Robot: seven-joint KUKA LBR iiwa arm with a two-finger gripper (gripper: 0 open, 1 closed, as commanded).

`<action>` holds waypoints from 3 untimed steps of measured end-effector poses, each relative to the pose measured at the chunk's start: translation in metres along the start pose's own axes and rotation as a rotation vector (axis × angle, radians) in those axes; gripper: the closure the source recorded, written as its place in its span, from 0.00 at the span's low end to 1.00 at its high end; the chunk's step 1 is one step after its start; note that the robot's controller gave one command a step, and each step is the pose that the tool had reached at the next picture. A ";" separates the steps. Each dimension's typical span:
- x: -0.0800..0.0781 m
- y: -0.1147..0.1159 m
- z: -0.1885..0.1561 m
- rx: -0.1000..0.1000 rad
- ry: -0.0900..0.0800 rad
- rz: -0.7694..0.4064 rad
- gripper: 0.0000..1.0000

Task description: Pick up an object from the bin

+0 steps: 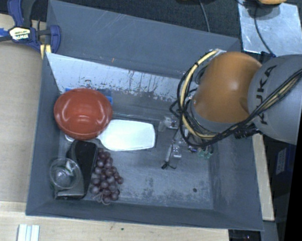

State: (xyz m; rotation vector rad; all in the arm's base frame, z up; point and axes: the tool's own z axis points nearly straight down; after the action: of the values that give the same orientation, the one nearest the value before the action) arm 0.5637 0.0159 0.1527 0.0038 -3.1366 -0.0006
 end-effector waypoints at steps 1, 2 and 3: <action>-0.002 0.000 -0.005 0.000 -0.009 0.001 0.00; -0.011 0.073 0.084 0.001 -0.013 0.201 0.00; 0.000 0.078 0.021 0.000 -0.022 0.009 0.00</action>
Offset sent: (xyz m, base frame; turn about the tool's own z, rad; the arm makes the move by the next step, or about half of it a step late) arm 0.0086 0.0749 -0.0827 0.1991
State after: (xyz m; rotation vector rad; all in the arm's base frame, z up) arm 0.5637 0.0942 0.1321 -0.0097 -3.1581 -0.0003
